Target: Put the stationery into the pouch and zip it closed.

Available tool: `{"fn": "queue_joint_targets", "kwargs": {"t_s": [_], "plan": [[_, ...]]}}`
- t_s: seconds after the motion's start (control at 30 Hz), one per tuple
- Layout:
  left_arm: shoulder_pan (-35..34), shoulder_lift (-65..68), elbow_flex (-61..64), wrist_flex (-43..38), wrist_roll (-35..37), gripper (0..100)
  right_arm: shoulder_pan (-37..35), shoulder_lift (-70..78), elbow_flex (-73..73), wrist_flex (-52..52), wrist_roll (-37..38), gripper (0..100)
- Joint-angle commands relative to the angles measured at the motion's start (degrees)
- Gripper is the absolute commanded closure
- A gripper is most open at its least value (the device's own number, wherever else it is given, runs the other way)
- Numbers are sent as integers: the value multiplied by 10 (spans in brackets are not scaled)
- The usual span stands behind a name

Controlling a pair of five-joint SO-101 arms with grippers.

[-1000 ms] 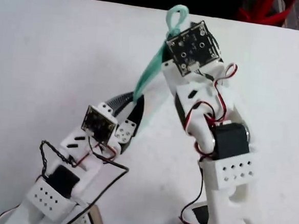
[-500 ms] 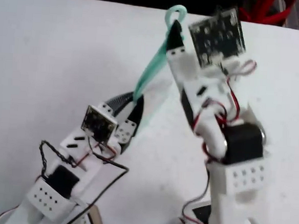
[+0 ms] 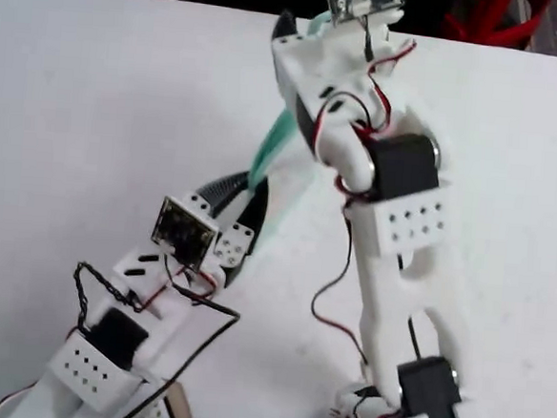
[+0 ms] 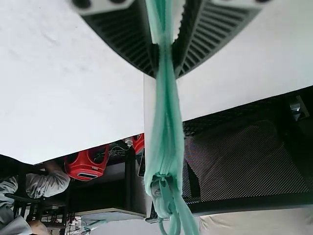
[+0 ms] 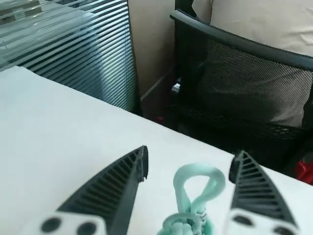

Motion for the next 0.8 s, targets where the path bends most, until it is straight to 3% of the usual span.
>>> {"fn": "queue_joint_targets", "kwargs": {"t_s": [0.0, 0.2, 0.37, 0.77], "plan": [[-3, -8, -3, 0, -7, 977, 21, 30, -51, 2, -37, 735], [-3, -8, -3, 0, -7, 977, 34, 109, -89, 0, -41, 759], [-3, -8, -3, 0, -7, 977, 61, 138, -119, 3, -41, 995], [0, -8, 5, -4, -7, 977, 49, 20, -122, 45, -40, 979]]}}
